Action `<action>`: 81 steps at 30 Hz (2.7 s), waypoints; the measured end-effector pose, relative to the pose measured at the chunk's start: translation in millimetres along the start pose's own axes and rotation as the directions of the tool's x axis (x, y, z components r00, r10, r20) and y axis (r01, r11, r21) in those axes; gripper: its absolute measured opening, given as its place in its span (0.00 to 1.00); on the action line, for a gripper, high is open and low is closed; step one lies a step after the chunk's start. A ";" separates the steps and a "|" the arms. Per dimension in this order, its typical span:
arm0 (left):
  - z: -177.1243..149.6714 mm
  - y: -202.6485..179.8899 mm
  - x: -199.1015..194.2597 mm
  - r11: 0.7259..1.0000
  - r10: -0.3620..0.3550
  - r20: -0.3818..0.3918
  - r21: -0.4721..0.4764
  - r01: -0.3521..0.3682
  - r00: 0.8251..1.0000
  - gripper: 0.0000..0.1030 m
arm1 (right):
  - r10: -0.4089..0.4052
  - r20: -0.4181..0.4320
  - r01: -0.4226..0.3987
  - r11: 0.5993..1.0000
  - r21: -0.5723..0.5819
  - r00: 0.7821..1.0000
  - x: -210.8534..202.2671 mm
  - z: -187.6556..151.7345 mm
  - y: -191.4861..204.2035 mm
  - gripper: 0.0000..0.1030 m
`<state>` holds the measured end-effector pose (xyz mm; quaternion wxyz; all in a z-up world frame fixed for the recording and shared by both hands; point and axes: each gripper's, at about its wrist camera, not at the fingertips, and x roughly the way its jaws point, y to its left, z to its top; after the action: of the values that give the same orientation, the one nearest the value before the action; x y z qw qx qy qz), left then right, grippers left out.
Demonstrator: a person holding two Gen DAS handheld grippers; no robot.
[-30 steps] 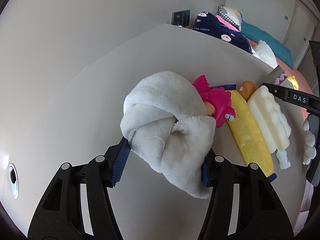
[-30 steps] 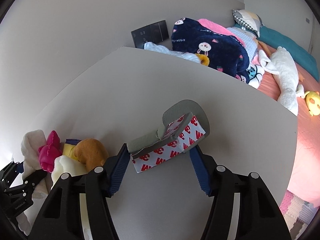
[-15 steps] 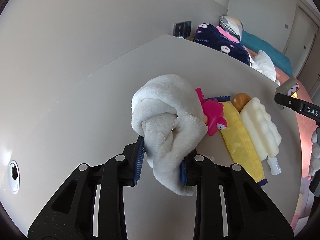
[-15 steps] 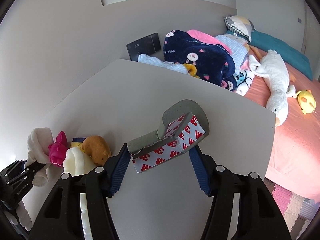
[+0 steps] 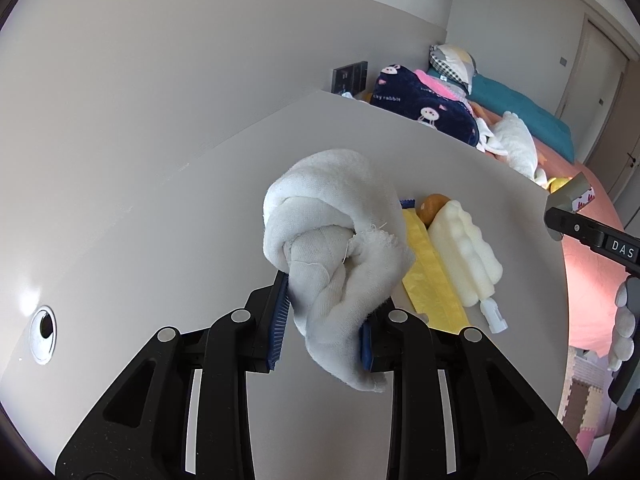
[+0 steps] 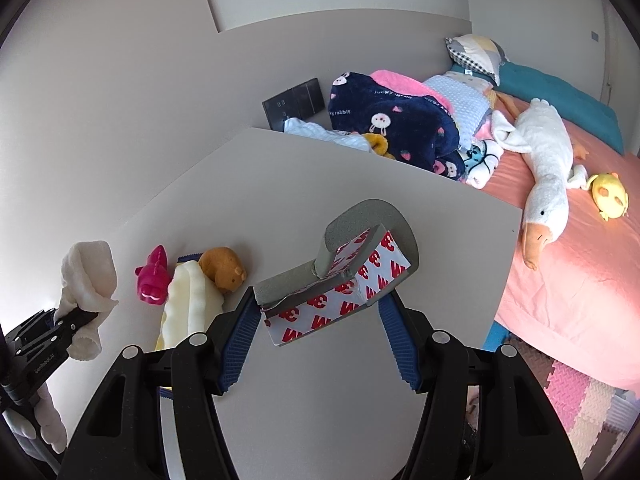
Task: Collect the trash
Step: 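Carry the towel and corner guard pack over the black bin and release both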
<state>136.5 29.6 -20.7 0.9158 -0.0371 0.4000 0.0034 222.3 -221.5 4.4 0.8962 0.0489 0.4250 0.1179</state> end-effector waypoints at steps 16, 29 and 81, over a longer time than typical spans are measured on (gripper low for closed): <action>-18.9 -49.8 -48.5 0.998 -0.063 0.046 0.033 0.062 0.997 0.29 | -0.012 0.054 0.012 1.000 -0.005 0.998 -79.6 -35.8 -10.2 0.61; -30.6 -104.8 -67.2 0.986 -0.135 0.046 0.101 0.129 0.990 0.31 | -0.032 0.070 0.031 0.999 0.011 0.997 -123.8 -70.3 -28.3 0.61; -95.1 -253.8 -68.9 0.880 -0.252 -0.097 0.390 0.270 0.963 0.89 | -0.245 0.088 0.201 0.916 0.346 0.966 -201.6 -146.4 -176.5 0.89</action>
<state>29.1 -228.6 -18.0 0.8870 0.0972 0.4035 -0.2024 15.9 -445.0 29.7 0.9080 0.1590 0.3825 -0.0623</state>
